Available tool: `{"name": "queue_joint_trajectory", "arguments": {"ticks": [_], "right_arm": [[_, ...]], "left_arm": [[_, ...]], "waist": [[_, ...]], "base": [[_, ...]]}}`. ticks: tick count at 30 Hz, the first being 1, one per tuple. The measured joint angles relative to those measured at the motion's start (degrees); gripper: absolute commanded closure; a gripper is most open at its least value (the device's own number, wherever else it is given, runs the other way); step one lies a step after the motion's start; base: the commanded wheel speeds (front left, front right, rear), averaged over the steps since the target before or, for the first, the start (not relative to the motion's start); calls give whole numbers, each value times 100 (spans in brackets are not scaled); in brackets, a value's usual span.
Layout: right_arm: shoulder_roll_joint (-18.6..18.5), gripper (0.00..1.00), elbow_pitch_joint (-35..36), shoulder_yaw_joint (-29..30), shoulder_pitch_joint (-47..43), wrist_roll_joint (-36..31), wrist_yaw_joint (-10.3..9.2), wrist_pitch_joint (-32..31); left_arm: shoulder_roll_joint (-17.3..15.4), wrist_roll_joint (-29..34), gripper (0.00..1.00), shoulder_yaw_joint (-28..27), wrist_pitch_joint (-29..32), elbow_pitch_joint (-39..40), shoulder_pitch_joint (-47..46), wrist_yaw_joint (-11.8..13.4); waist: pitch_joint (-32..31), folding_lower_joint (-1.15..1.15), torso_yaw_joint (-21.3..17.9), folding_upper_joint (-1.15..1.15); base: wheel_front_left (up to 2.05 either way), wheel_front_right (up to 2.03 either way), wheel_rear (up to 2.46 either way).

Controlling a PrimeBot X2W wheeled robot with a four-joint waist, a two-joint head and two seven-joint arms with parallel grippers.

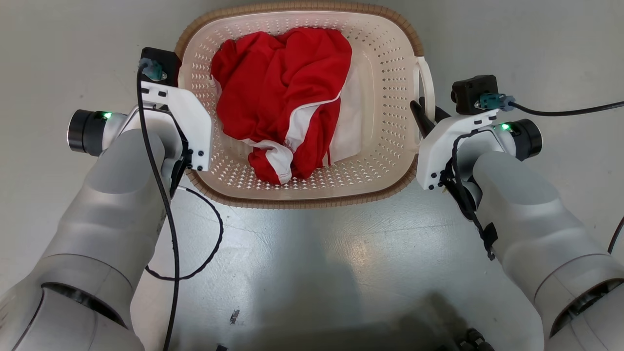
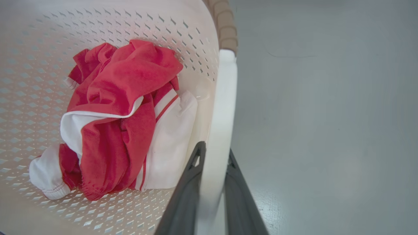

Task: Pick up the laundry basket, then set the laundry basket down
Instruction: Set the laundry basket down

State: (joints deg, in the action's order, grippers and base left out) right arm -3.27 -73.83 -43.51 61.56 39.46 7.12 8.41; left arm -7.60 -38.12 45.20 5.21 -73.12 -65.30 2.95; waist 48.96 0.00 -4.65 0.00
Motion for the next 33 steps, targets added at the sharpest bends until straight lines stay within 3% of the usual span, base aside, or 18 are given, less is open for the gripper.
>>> {"name": "queue_joint_trajectory", "arguments": {"ticks": [7, 8, 9, 10, 14, 33], "right_arm": [[4, 100, -5, 40, 8, 0, 1, 33], [11, 82, -12, 81, 18, 0, 3, 103], [11, 26, -16, 100, 42, -12, 10, 168], [2, 0, -21, 130, 85, -29, 11, 204], [-14, 0, -22, 303, 122, -199, 10, 246], [-22, 0, -51, 1167, -198, -873, 10, 465]], "left_arm": [[-2, -4, 100, 18, -2, -14, -15, 8], [-2, -15, 76, -1, -37, -15, -24, 22], [1, -21, 39, -12, -111, -15, -32, 62], [0, -21, 0, -11, -127, -29, -59, 109], [-49, -24, 0, -29, -207, -67, -89, 212], [54, -243, 0, -111, -399, -97, 187, 235]], "waist": [[76, 0, 0, 0], [89, 0, -1, 0], [102, 0, -1, 0], [114, 0, 1, 0], [118, 0, -1, 0], [-555, 0, 12, 0]], "base": [[0, 0, 0], [0, 0, 0], [0, 0, 0], [0, 0, 0], [0, 0, 0], [0, 0, 0]]}}
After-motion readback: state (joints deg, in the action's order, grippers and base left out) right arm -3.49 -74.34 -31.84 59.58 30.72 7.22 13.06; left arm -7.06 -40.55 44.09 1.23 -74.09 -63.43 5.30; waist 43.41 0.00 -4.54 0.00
